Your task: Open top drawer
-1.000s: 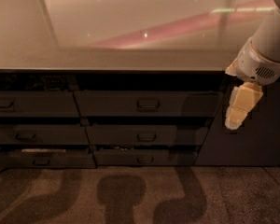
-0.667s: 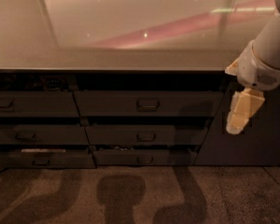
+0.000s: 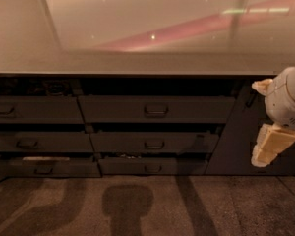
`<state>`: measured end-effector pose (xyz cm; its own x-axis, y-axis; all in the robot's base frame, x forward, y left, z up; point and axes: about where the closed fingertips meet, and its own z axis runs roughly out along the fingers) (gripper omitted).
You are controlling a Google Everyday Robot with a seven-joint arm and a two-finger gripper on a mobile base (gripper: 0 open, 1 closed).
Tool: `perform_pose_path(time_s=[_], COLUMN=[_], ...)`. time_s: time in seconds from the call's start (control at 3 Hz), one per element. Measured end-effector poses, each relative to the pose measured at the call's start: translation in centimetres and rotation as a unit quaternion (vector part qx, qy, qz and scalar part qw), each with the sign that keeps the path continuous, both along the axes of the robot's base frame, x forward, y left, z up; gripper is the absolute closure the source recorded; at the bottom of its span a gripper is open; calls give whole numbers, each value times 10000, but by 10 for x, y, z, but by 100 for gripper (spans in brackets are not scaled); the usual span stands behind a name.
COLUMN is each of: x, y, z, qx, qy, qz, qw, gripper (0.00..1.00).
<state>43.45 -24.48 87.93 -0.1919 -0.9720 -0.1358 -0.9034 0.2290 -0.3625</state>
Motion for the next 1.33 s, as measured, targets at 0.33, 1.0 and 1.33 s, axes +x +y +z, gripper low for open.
perform_pose_path(time_s=[0.33,1.0,1.33], x=[1,21,44], y=[0,-12,-36], z=[-1,-20,-67], qx=[2,-392,-349], qy=[7,270,783], qz=[6,-322,-574], qw=[10000,9983,9947], gripper=[0,0,0])
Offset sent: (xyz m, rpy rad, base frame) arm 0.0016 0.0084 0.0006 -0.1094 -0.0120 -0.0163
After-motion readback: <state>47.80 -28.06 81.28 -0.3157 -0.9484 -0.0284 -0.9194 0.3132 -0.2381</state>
